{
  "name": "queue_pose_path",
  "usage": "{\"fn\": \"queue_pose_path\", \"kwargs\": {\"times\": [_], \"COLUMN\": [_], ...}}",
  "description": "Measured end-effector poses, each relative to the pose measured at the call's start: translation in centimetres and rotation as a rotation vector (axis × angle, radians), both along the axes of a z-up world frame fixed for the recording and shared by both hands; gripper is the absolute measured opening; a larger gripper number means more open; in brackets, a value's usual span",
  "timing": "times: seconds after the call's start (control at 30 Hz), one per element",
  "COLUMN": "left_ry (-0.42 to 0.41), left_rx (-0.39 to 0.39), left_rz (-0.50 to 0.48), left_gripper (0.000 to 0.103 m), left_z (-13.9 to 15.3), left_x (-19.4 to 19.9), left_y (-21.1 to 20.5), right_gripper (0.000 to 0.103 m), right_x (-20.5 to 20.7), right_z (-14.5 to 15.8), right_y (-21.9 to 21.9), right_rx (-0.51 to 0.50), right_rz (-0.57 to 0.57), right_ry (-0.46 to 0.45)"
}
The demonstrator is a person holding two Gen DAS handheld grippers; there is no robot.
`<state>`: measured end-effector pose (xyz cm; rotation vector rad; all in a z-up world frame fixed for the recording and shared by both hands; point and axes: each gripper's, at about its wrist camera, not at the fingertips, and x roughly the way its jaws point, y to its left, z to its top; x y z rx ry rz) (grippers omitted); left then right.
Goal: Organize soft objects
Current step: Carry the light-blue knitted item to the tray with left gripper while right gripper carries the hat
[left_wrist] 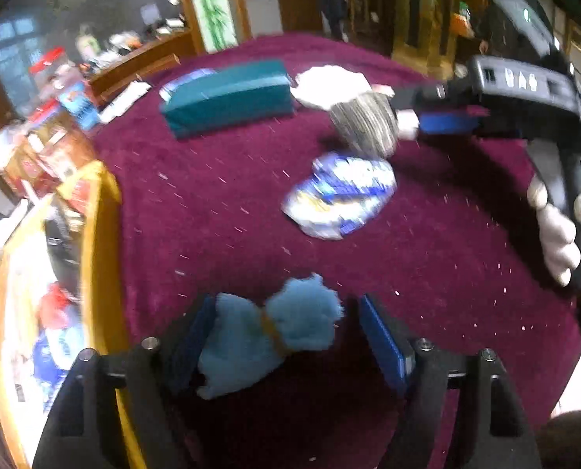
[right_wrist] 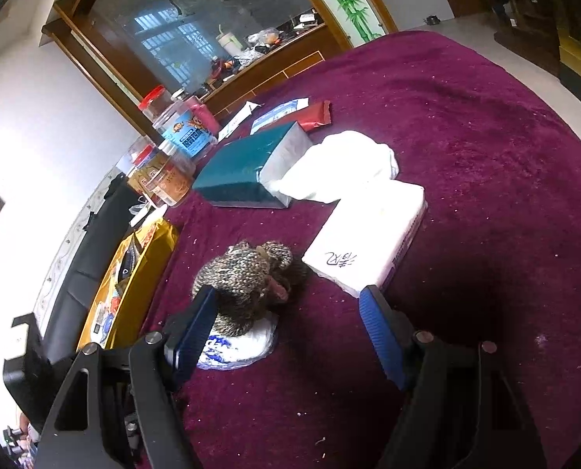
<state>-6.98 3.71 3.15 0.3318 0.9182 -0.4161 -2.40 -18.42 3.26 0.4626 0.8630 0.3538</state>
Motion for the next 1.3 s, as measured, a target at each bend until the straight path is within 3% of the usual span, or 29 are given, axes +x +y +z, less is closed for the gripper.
{"fn": "queue_pose_path", "kwargs": {"times": [0.07, 0.13, 0.23, 0.4, 0.57, 0.7, 0.87, 0.93, 0.97, 1.07, 1.3], "left_ry": [0.039, 0.029, 0.061, -0.009, -0.067, -0.096, -0.131, -0.128, -0.127, -0.120, -0.090], "left_rx": [0.011, 0.034, -0.102, -0.261, -0.401, -0.404, -0.419, -0.429, -0.429, -0.425, -0.416], "left_rz": [-0.022, -0.020, -0.016, 0.001, 0.088, 0.178, 0.322, 0.378, 0.408, 0.488, 0.587], "left_gripper": [0.040, 0.039, 0.039, 0.039, 0.040, 0.040, 0.040, 0.040, 0.040, 0.040, 0.040], "left_z": [-0.9, -0.7, 1.2, 5.5, 7.8, 8.2, 7.7, 7.2, 6.8, 5.8, 4.4], "left_x": [0.3, -0.1, -0.8, -3.2, -5.6, -6.7, -8.1, -8.5, -8.7, -9.2, -8.4], "left_y": [-0.7, -0.7, 0.5, 2.9, 7.9, 12.3, 18.3, 20.4, 21.5, 24.7, 28.6], "right_gripper": [0.074, 0.074, 0.074, 0.074, 0.074, 0.074, 0.074, 0.062, 0.053, 0.053, 0.053], "right_x": [0.0, 0.0, 0.3, 0.2, -0.3, 0.8, 2.4, 2.7, 2.6, 2.1, -0.1], "right_z": [0.0, -0.1, -0.4, -0.2, 2.3, 3.3, 1.6, 1.1, 1.1, 1.9, 7.0], "right_y": [-0.1, -0.3, -0.6, -0.9, 0.7, 4.1, 7.2, 7.7, 7.8, 8.3, 10.6], "right_rx": [-0.008, -0.007, -0.002, -0.006, -0.078, -0.164, -0.283, -0.308, -0.286, -0.304, -0.266], "right_rz": [-0.009, -0.018, -0.028, -0.056, -0.060, -0.016, -0.001, -0.001, 0.010, -0.004, 0.052], "right_ry": [-0.001, 0.001, 0.014, 0.007, -0.035, 0.000, 0.065, 0.078, 0.078, 0.060, -0.042]}}
